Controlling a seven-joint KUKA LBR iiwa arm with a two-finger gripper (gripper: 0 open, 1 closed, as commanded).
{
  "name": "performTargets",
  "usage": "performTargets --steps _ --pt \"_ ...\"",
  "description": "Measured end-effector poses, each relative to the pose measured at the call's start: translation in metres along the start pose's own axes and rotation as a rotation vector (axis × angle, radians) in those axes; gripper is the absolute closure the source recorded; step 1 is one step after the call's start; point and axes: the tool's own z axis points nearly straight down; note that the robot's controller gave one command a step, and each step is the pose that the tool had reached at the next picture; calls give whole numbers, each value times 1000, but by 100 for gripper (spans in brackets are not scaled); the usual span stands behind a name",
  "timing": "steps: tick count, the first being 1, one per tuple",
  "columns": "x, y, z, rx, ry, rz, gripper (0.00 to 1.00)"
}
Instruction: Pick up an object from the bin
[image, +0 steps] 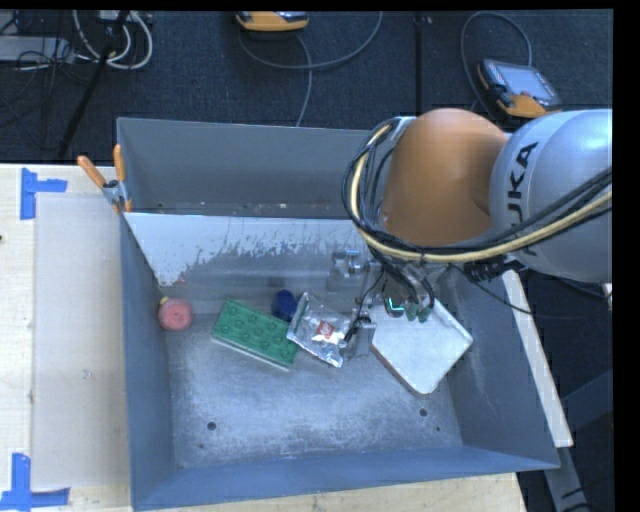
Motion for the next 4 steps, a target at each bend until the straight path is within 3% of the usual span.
performTargets --steps 1,2,3,4 --pt "-1 5 148 -1 -3 244 0" --pt "-6 36 114 -4 -10 485 0" --pt "-11 34 115 -3 -7 760 0" --pt "-17 42 145 -3 -5 809 0"
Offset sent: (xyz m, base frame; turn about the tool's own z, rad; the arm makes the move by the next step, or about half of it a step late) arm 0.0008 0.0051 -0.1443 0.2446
